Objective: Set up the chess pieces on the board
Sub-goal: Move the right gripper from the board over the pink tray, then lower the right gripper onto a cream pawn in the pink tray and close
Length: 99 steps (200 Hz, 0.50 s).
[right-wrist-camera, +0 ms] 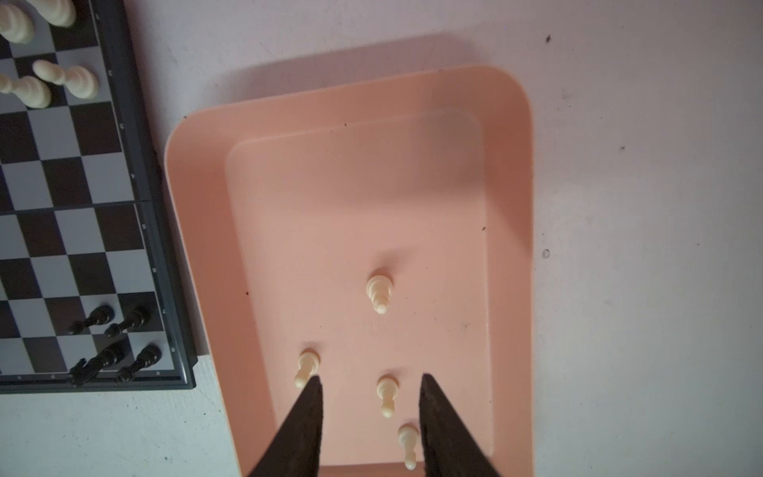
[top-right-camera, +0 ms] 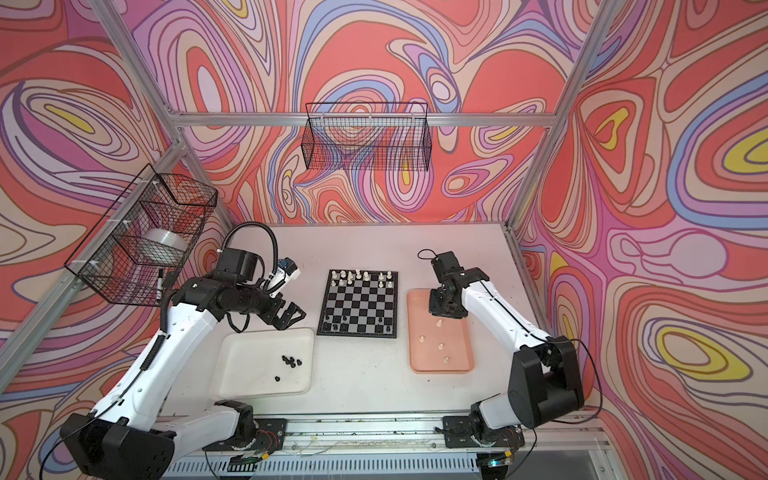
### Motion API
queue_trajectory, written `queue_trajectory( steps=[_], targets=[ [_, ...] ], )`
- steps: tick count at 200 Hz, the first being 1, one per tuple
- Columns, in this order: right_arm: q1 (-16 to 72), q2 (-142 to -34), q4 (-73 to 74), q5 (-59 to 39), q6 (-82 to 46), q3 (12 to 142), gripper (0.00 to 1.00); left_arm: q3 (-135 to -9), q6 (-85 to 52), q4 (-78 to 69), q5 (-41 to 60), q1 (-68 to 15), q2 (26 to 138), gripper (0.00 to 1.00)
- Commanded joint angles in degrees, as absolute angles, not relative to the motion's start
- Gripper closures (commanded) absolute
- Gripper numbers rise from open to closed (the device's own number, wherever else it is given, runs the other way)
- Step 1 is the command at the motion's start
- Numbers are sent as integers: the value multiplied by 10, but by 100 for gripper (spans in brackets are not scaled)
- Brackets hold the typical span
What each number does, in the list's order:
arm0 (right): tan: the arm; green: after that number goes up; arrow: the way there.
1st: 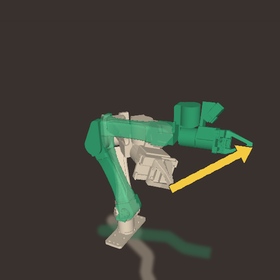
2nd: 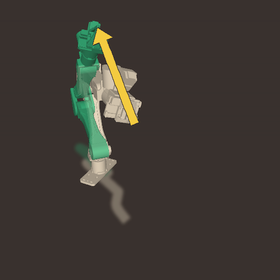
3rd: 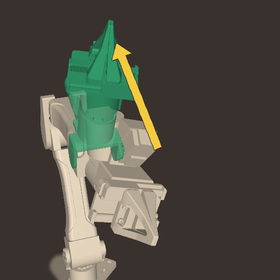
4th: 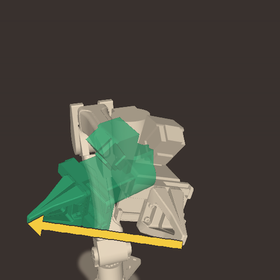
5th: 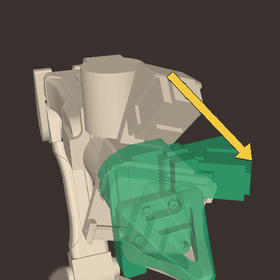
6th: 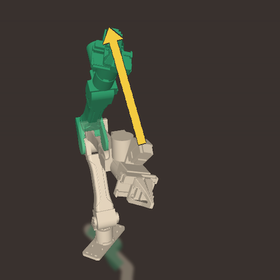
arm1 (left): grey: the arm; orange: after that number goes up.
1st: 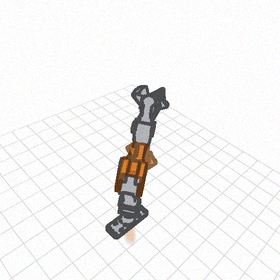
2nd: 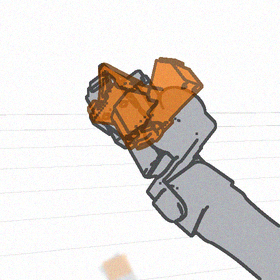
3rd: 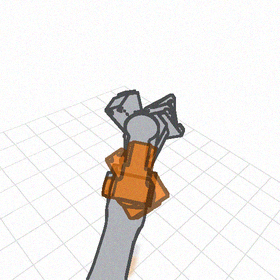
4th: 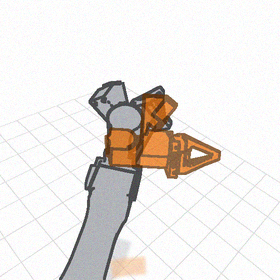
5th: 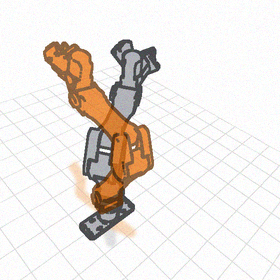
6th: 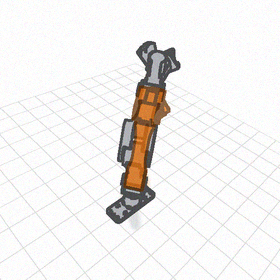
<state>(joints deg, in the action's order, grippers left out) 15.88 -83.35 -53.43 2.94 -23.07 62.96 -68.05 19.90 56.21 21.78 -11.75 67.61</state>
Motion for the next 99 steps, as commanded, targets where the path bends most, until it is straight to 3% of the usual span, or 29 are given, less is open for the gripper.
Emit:
queue_trajectory(
  steps=[1,99],
  targets=[
    [154,-833,-520,20,-228,611,61,-684,205,580,230,-121,679,1],
    [135,-893,-465,-3,-217,579,68,-681,204,580,229,-121,678,1]
  ],
)
